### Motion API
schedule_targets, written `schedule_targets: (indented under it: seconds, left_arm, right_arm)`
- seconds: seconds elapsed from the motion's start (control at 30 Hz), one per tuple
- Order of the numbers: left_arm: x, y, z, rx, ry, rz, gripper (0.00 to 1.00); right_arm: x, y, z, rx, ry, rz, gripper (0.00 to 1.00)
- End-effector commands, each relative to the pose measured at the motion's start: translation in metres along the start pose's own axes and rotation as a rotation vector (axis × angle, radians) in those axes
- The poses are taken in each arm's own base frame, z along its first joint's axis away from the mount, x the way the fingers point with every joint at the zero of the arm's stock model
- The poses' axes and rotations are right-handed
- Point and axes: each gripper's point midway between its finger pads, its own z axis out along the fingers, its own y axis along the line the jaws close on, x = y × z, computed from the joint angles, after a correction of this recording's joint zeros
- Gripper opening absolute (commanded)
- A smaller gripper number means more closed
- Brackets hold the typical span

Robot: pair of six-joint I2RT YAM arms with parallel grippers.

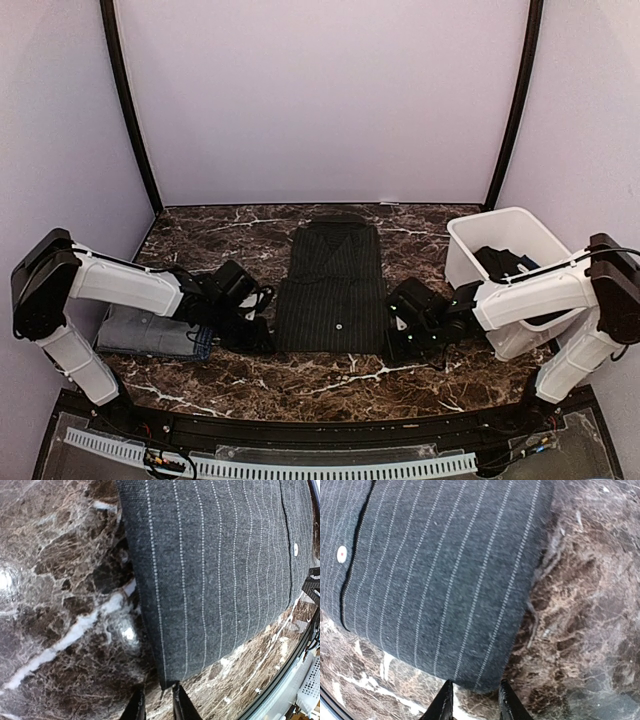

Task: Fold and stack the long sleeve shirts
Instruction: Pick up the 2/3-rectangle-folded shirt from the center of the board.

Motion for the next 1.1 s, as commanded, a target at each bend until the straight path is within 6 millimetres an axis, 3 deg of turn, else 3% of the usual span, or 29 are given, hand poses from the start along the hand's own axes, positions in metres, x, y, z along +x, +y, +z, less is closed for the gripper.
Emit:
schedule_targets:
  seconds: [0.0, 0.57, 0.83, 0.97, 1.07]
  left_arm:
    - [0.005, 0.0, 0.006, 0.016, 0.014, 0.012, 0.19]
    - [0.007, -0.006, 0.016, 0.065, 0.035, -0.022, 0.14]
    - [0.007, -0.005, 0.013, 0.055, 0.035, -0.023, 0.0]
    - [0.01, -0.006, 0.01, 0.064, 0.038, -0.018, 0.0]
    - [0.01, -0.007, 0.007, 0.068, 0.03, -0.019, 0.0]
  right_arm:
    - [0.011, -0.004, 0.011, 0.009, 0.025, -0.004, 0.28]
    - [0.009, -0.006, 0.009, 0.016, 0.006, 0.004, 0.2]
    - [0.003, -0.005, 0.004, 0.016, -0.024, 0.012, 0.07]
    - [-0.005, -0.004, -0.006, 0.008, -0.067, 0.016, 0.0]
    - [-0.005, -0.005, -0.011, 0.002, -0.081, 0.023, 0.0]
